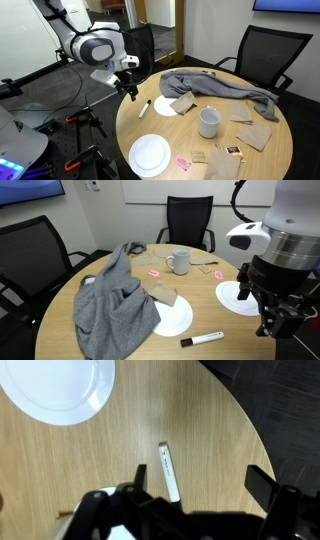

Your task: Pick up the marker and put it inside the white mug

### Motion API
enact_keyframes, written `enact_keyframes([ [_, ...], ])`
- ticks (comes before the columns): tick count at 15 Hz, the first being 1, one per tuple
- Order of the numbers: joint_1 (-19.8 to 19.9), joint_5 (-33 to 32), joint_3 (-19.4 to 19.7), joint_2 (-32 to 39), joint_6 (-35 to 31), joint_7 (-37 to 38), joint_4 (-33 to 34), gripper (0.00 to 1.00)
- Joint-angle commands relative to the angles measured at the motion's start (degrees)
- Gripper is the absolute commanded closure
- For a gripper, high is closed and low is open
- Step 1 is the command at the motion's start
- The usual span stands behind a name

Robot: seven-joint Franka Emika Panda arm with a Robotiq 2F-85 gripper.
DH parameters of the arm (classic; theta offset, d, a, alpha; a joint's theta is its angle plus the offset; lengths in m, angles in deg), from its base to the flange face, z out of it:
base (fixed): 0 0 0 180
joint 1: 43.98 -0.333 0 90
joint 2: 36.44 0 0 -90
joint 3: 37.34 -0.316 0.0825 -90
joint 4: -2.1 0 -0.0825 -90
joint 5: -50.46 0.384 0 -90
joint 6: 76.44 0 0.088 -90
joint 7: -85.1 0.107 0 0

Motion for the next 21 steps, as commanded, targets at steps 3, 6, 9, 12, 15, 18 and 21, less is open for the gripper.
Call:
enact_keyframes([
  [3,0.5,-0.4,-0.3,0.5,0.1,0.3,0.6,0.00],
  [6,-1.0,-2.2,1.3,2.3,-2.6,1.1,1.7,0.00],
  [9,-2.2,-4.6,2.8,5.5,-6.8,0.7,3.6,0.00],
  [12,-2.1,-4.1,2.6,9.3,-10.9,-1.0,5.7,0.00],
  [15,-3.7,-3.5,3.5,13.5,-12.8,-1.3,8.6,0.00],
  [18,-5.7,-3.3,5.4,17.0,-12.7,-1.3,11.7,0.00],
  [21,-6.1,-3.7,5.9,20.1,-11.5,-2.1,14.8,0.00],
])
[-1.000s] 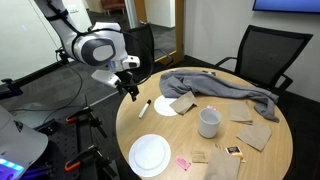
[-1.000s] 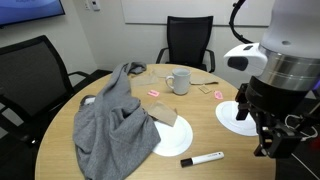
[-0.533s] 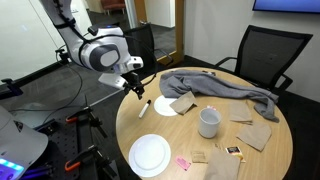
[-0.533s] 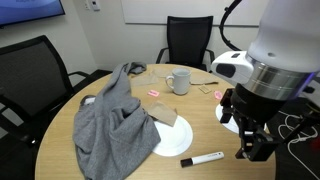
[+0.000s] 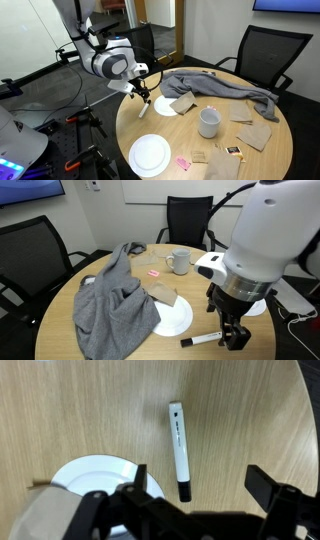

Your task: Pick up the marker and put it inside the white mug

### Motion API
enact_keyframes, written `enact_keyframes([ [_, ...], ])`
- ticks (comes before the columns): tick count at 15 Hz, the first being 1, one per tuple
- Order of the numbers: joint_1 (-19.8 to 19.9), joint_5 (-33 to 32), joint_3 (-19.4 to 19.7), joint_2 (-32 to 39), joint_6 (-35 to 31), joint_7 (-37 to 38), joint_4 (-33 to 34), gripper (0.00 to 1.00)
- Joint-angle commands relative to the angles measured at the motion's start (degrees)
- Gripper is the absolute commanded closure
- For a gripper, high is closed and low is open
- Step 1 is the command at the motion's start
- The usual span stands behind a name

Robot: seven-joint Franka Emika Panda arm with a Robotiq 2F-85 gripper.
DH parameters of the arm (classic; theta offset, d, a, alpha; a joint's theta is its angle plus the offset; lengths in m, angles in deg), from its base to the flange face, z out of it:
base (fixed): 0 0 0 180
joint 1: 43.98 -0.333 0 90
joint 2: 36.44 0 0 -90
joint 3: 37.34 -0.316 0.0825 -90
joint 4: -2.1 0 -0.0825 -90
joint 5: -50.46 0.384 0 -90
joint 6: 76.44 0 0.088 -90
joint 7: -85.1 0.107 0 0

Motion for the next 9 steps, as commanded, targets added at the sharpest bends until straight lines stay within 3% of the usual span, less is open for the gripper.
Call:
enact_keyframes([
  [1,-1.0,-0.4,1.1,4.0,0.3,-2.3,4.1,0.00],
  [9,1.4,-1.2,-0.8,10.1,2.4,-7.5,10.3,0.00],
])
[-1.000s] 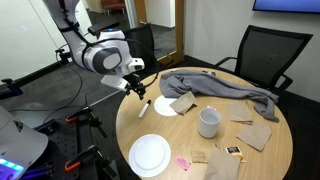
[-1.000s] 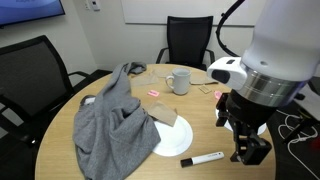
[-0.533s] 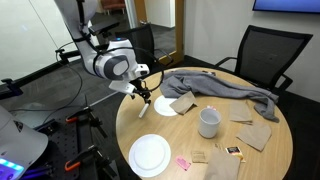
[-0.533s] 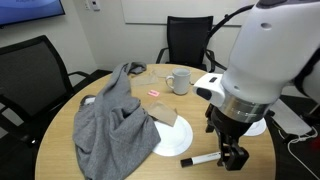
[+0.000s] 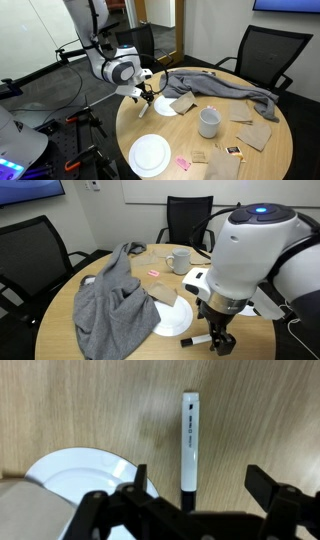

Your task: Pick up the marker and put it inside the white mug

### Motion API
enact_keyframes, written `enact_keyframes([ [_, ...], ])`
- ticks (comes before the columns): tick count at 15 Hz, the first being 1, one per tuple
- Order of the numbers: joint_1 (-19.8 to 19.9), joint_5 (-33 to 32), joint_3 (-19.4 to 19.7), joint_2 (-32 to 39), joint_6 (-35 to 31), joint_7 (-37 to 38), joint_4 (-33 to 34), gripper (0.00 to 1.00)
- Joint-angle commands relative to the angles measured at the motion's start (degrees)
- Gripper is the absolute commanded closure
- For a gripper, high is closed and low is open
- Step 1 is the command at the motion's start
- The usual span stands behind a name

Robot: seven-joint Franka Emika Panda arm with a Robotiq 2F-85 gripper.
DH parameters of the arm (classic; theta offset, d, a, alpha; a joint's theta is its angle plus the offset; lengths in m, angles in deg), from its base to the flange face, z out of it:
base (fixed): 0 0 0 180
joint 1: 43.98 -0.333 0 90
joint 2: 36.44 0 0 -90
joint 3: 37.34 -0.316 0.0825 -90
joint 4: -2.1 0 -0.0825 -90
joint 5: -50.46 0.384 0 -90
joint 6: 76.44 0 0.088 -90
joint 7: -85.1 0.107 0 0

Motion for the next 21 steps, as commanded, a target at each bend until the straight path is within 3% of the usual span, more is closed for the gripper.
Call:
enact_keyframes([
  [1,1.7,-1.2,-1.0,2.3,2.3,-2.2,3.3,0.00],
  [9,4.5,-1.8,-3.2,6.2,4.6,-4.7,7.8,0.01],
  [11,5.5,-1.8,-4.2,7.0,5.1,-5.0,8.5,0.25],
  [13,6.2,-1.9,-5.0,7.6,5.4,-5.7,9.1,0.37],
  [21,7.2,-1.4,-5.7,7.1,5.6,-5.2,9.1,0.98],
])
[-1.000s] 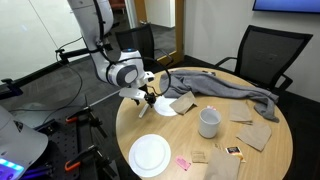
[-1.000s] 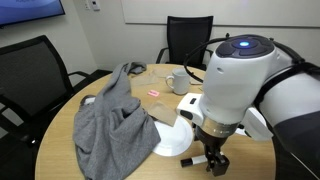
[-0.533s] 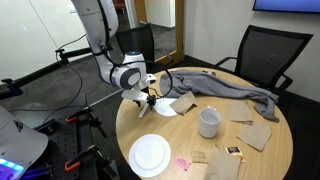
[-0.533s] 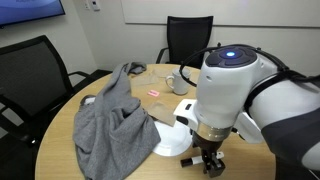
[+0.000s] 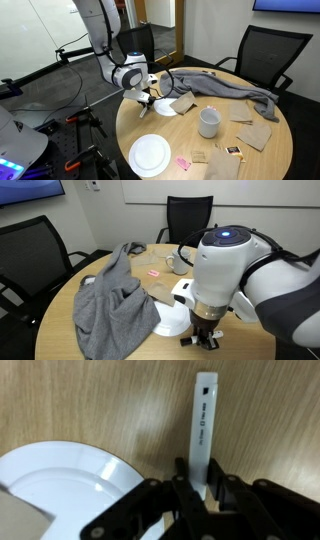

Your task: Pick up the marker and put it inside the white mug

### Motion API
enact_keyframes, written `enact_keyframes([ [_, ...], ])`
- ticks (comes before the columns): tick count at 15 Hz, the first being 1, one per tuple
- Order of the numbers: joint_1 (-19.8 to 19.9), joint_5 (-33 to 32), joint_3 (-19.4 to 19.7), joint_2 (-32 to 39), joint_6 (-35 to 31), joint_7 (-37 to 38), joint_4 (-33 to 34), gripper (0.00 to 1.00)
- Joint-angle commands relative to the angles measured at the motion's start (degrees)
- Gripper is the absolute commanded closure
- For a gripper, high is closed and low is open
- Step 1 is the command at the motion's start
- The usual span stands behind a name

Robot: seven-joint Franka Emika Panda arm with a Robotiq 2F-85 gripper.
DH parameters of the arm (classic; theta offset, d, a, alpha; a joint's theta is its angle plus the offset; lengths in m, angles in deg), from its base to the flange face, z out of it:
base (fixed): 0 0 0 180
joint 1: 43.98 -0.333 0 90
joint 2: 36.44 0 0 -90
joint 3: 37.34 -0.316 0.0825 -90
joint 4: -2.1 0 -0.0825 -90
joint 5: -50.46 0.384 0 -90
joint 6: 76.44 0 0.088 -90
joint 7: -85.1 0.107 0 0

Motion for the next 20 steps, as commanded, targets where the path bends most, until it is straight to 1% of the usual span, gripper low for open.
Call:
enact_keyframes([
  [1,1.8,-0.5,-1.6,-1.1,2.4,-0.4,-0.2,0.99],
  [2,1.9,-0.2,-1.7,-2.0,2.6,0.0,-0.9,0.95],
  [5,3.1,1.0,-2.8,-5.3,6.3,0.8,-2.9,0.95],
  [11,3.1,4.4,-1.9,-13.6,13.9,6.3,-5.4,0.95],
  [16,4.3,8.5,-2.3,-19.2,18.2,10.4,-5.2,0.95],
  [20,4.9,10.9,-1.6,-22.8,22.5,12.8,-3.9,0.95],
])
